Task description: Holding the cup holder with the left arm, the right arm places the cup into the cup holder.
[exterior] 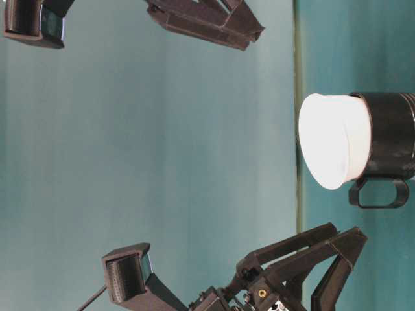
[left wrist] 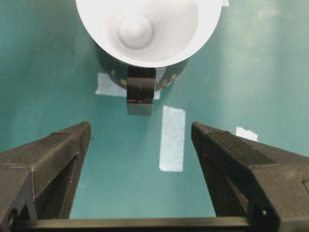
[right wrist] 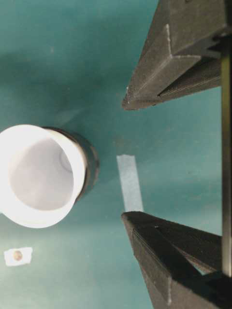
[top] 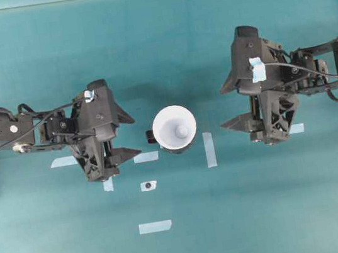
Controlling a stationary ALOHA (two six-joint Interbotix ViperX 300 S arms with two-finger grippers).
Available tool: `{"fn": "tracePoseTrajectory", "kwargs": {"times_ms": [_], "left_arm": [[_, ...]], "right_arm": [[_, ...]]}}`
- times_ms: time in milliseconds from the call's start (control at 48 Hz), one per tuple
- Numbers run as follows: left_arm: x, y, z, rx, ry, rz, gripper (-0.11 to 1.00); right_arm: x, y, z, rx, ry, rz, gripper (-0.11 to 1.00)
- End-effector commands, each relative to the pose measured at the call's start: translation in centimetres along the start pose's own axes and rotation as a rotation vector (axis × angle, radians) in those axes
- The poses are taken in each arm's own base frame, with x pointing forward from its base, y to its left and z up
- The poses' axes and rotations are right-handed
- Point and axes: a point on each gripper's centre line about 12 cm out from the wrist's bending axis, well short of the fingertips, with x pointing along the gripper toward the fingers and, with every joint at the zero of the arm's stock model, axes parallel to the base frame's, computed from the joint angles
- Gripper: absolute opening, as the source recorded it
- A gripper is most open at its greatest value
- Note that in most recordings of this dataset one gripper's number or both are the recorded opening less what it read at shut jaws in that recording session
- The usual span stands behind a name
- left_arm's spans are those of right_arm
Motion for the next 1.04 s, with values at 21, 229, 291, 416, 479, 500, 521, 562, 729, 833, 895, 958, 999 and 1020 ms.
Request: {"fn": "tracePoseTrajectory", "kwargs": {"times_ms": [21,229,291,416,479,500,521,562,729,833,895,958,999,1020], "left_arm": [[-0.41,-0.2,1.02,0.006,-0.037,-0.005,0.9],[-0.41,-0.2,0.96,0.008,-0.035,-0.005,0.9],[-0.37,-0.19,0.85,0.008,-0.032,-0.005,0.9],[-0.41,-0.2,0.96,0.009,-0.035,-0.005,0.9],[-0.41,-0.2,1.09,0.012,-0.038,-0.005,0.9],[-0.41,-0.2,1.09,0.012,-0.038,-0.005,0.9],[-0.37,-0.2,1.18,0.012,-0.04,-0.005,0.9],[-0.37,-0.2,1.18,0.012,-0.04,-0.005,0.9],[-0.41,-0.21,1.28,0.012,-0.043,-0.005,0.9],[-0.41,-0.21,1.41,0.012,-0.046,-0.005,0.9],[-0.45,-0.22,1.57,0.012,-0.05,-0.005,0.9],[-0.45,-0.22,1.76,0.012,-0.055,-0.005,0.9],[-0.45,-0.23,1.83,0.012,-0.057,-0.005,0.9],[-0.45,-0.23,1.83,0.012,-0.057,-0.005,0.9]], "right_arm": [[-1.42,0.03,1.04,-0.002,-0.067,0.005,0.9],[-1.4,0.03,0.9,0.01,-0.066,0.006,0.91],[-1.31,0.02,0.77,0.012,-0.061,0.006,0.9],[-1.28,0.02,0.73,0.012,-0.061,0.006,0.9],[-1.26,-0.03,0.71,0.013,-0.063,0.005,0.9],[-1.26,0.02,0.72,0.012,-0.064,0.006,0.9],[-1.27,0.02,0.74,0.012,-0.066,0.006,0.9],[-1.25,0.02,0.72,0.012,-0.067,0.006,0.9],[-1.3,0.03,0.79,0.012,-0.073,0.007,0.9],[-1.32,-0.01,0.91,0.013,-0.079,0.007,0.9],[-1.28,0.04,0.9,0.012,-0.079,0.008,0.9],[-1.28,0.04,0.92,0.012,-0.081,0.008,0.9],[-1.26,0.04,0.88,0.012,-0.081,0.008,0.9],[-1.33,0.04,0.96,0.012,-0.084,0.008,0.9]]}}
